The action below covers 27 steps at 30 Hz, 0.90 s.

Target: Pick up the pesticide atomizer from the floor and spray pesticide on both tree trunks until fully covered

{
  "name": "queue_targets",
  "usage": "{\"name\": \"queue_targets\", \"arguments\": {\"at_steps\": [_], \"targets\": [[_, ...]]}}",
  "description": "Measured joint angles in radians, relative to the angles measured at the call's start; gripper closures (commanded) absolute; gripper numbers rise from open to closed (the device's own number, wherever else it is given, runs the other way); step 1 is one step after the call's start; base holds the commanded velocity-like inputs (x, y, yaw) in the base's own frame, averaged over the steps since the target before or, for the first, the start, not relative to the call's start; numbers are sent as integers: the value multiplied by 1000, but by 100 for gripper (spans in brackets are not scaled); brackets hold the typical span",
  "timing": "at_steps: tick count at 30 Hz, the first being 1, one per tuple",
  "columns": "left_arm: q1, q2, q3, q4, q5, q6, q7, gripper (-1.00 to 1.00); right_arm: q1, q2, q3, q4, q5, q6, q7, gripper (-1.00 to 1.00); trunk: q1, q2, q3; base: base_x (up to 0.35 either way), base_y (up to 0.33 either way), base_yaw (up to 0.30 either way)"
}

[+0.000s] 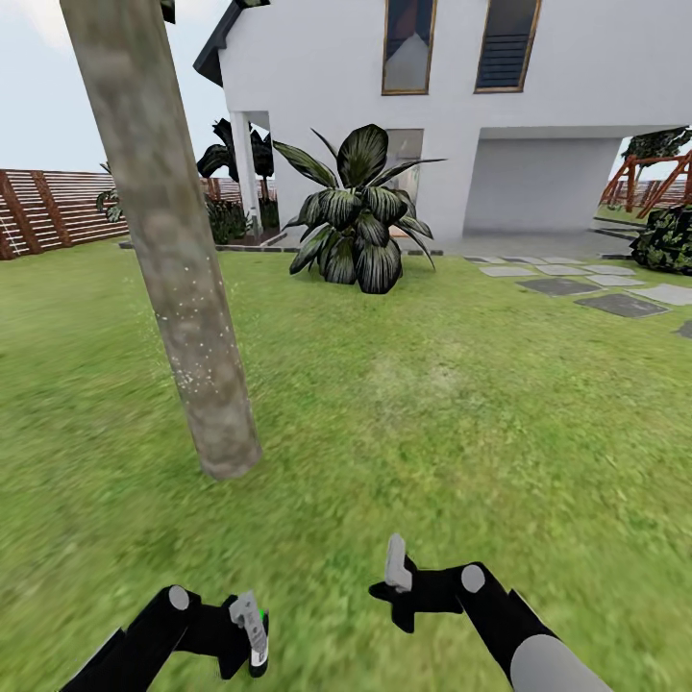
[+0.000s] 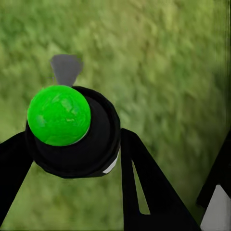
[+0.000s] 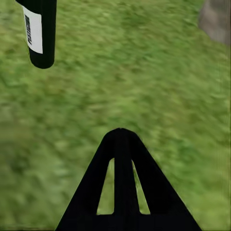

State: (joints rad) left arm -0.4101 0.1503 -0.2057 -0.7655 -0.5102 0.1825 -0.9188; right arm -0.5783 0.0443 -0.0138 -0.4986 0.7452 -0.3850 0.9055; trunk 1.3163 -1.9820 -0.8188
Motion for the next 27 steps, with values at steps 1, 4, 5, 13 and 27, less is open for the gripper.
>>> {"name": "queue_targets", "arguments": {"at_steps": [1, 4, 5, 13, 27], "targets": [[-7, -8, -19, 0, 2, 1, 0, 100, -1, 0, 0, -1, 5, 0, 9, 100, 0, 0, 0, 0, 0, 0], [-36, -31, -64, 7, -1, 33, 0, 100, -13, 0, -1, -2, 6, 1, 17, 100, 0, 0, 0, 0, 0, 0], [-40, -34, -76, 7, -2, 43, 0, 100, -16, 0, -2, -2, 6, 1, 18, 100, 0, 0, 0, 0, 0, 0], [-51, -98, -110, 13, -131, 57, 2, 100, -24, 1, -2, -2, 6, 1, 23, 100, 0, 0, 0, 0, 0, 0], [-107, -202, -110, 12, -274, 146, 2, 100, -28, 38, 0, -2, 3, 2, 45, 100, 0, 0, 0, 0, 0, 0]]}}
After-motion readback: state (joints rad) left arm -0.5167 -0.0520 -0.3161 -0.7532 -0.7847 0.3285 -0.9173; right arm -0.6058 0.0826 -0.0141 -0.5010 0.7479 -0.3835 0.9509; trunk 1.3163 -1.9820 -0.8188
